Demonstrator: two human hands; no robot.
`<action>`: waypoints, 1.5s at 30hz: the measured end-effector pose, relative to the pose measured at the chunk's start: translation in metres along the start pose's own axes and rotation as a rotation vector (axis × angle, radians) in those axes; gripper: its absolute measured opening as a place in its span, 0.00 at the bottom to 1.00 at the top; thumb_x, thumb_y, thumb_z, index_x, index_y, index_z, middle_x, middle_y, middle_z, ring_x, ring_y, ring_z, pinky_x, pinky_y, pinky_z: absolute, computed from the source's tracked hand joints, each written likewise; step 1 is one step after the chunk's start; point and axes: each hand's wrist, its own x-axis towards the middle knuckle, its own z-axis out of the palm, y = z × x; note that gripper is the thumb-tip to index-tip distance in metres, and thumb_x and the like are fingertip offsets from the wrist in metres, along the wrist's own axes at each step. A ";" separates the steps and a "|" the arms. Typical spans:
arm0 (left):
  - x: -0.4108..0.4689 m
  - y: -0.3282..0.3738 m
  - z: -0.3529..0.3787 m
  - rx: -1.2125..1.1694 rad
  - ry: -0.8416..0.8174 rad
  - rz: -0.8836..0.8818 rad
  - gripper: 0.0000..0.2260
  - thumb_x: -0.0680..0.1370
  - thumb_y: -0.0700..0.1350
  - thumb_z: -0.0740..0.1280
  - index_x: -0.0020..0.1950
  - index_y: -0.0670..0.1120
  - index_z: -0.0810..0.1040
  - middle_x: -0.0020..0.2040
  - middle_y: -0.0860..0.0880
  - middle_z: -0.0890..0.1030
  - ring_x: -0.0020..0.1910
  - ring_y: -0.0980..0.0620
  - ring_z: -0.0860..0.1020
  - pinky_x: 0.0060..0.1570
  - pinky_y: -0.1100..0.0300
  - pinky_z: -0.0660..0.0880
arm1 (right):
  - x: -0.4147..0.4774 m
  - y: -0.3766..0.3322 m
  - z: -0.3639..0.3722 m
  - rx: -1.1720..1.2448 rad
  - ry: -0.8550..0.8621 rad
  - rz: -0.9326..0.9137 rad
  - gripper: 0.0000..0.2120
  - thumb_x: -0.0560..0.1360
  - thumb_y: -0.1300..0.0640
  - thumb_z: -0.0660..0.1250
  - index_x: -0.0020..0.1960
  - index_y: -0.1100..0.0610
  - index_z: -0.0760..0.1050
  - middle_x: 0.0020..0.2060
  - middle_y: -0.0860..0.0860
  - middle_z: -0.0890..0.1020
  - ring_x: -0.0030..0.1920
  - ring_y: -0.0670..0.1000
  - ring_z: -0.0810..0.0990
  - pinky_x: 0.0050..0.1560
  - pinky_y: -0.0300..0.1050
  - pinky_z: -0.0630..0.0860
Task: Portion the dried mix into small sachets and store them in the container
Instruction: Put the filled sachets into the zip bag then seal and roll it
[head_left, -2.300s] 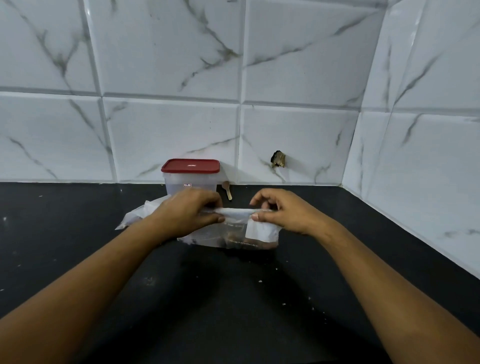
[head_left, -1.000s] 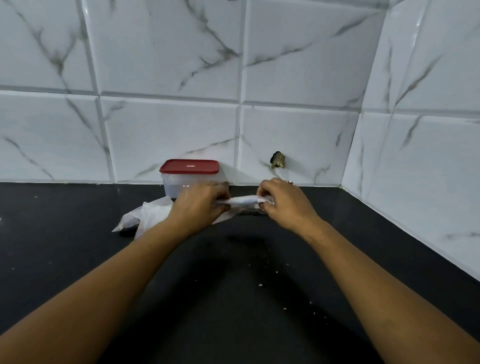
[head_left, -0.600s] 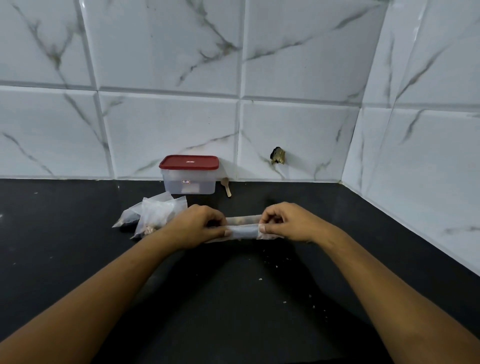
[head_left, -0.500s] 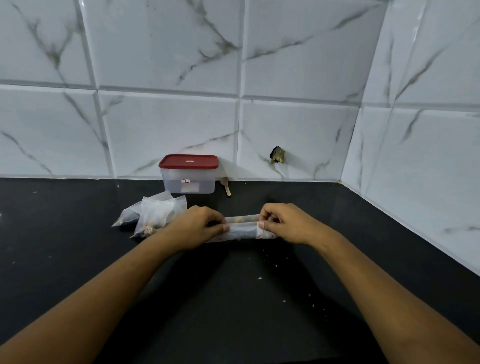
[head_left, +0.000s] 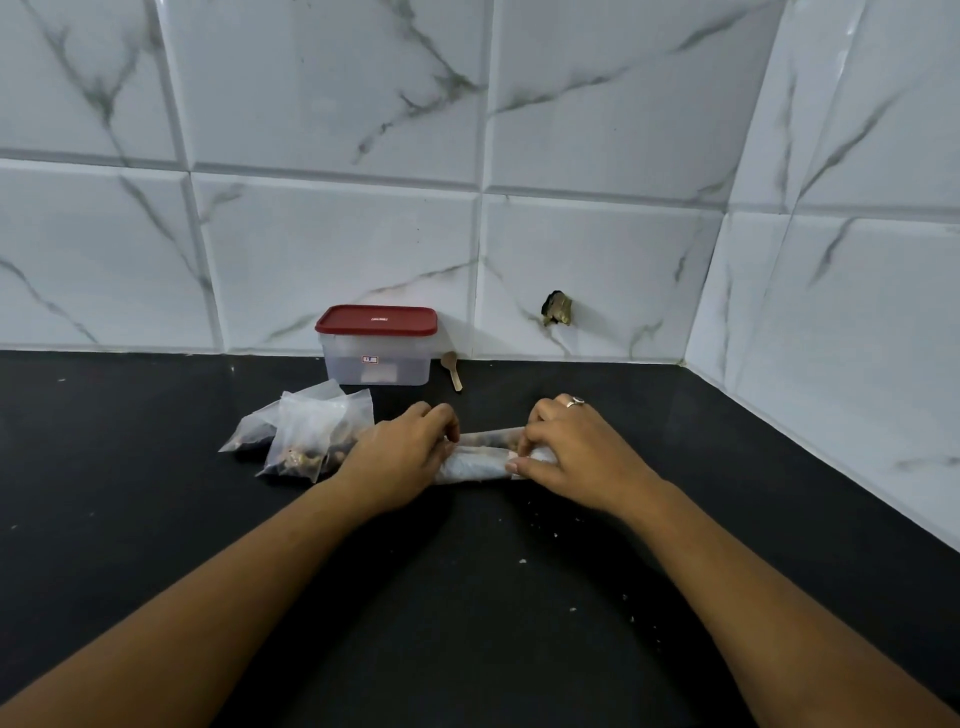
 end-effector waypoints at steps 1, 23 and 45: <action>-0.001 0.000 0.001 0.017 0.014 -0.001 0.07 0.84 0.53 0.63 0.62 0.57 0.73 0.61 0.53 0.74 0.53 0.55 0.77 0.52 0.55 0.79 | 0.000 0.001 -0.002 0.013 -0.021 0.002 0.13 0.77 0.37 0.68 0.51 0.45 0.83 0.48 0.43 0.75 0.51 0.45 0.71 0.53 0.46 0.70; 0.003 0.019 0.026 0.241 0.022 0.021 0.32 0.82 0.65 0.39 0.77 0.55 0.70 0.79 0.53 0.69 0.81 0.47 0.59 0.79 0.42 0.54 | 0.011 -0.015 -0.021 -0.109 -0.233 0.149 0.03 0.79 0.50 0.61 0.51 0.48 0.72 0.40 0.46 0.80 0.41 0.50 0.78 0.43 0.50 0.75; 0.147 0.065 0.083 -0.068 -0.295 0.174 0.22 0.88 0.54 0.49 0.82 0.54 0.63 0.83 0.51 0.62 0.83 0.47 0.52 0.81 0.44 0.49 | -0.013 0.032 0.007 0.036 -0.366 0.629 0.35 0.84 0.35 0.46 0.84 0.54 0.55 0.83 0.54 0.59 0.82 0.57 0.57 0.80 0.64 0.55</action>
